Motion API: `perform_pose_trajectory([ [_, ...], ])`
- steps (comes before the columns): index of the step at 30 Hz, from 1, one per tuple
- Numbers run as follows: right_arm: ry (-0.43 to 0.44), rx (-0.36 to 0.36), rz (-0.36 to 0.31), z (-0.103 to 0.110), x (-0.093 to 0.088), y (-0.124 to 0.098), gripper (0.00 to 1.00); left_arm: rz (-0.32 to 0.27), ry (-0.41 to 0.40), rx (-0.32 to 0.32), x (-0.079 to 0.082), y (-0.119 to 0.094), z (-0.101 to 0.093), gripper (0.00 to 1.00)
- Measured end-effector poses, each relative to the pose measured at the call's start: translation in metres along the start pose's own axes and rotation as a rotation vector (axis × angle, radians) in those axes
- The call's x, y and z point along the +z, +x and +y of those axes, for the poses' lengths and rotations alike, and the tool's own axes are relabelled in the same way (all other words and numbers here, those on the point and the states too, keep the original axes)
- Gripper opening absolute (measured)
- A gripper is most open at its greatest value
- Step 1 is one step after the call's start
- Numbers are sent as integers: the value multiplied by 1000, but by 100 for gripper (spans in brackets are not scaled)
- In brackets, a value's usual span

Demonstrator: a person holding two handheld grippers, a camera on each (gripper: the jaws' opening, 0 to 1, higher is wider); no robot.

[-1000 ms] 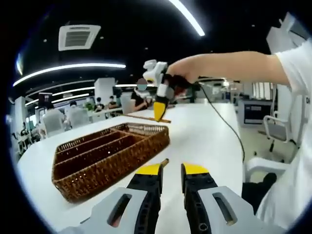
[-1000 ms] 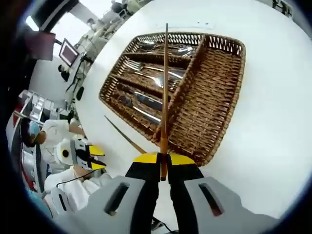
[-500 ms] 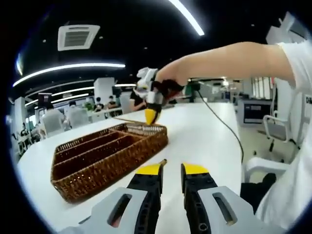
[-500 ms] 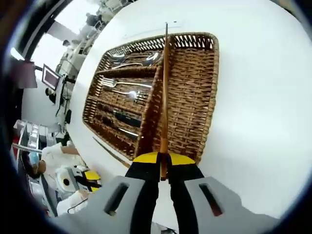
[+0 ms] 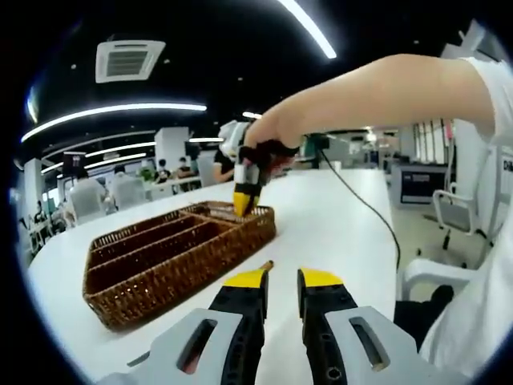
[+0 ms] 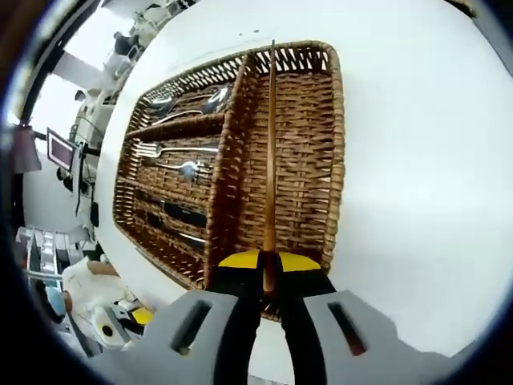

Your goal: Arrange the knives, forks, and spoons in their matching storage slots by inserting each utensil handle-first until every utensil is classified and aligned in the correct compartment

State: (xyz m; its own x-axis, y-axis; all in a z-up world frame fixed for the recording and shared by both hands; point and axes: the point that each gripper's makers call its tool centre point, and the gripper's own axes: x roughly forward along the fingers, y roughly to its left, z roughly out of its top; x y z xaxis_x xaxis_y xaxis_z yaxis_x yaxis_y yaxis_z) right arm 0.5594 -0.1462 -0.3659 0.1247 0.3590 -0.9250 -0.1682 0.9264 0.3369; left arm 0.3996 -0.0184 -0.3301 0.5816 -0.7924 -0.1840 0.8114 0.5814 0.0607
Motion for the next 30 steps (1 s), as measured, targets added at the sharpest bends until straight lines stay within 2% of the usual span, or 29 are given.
perform_pose_trajectory([
  [6, 35, -21, 1, -5, -1, 9, 6, 2, -5, 0, -2, 0, 1, 13],
  [11, 32, -26, 8, -4, -1, 13, 6, 2, 1, 3, -2, -1, 3, 14],
  [13, 8, -59, 26, -4, -1, 18, 6, 10, -1, 8, -5, -1, 5, 14],
  [16, 10, -62, 28, -5, 2, 22, 6, 10, -4, 13, -6, -2, 7, 15],
  [23, 13, -75, 48, -6, 3, 27, 6, 29, -18, 40, -8, -2, 15, 25],
  [26, 16, -86, 82, -7, -2, 30, 6, 31, -12, 52, -9, -2, 18, 26],
  [30, -7, -117, 96, -12, -3, 32, 6, 36, -12, 53, -11, -1, 19, 26],
])
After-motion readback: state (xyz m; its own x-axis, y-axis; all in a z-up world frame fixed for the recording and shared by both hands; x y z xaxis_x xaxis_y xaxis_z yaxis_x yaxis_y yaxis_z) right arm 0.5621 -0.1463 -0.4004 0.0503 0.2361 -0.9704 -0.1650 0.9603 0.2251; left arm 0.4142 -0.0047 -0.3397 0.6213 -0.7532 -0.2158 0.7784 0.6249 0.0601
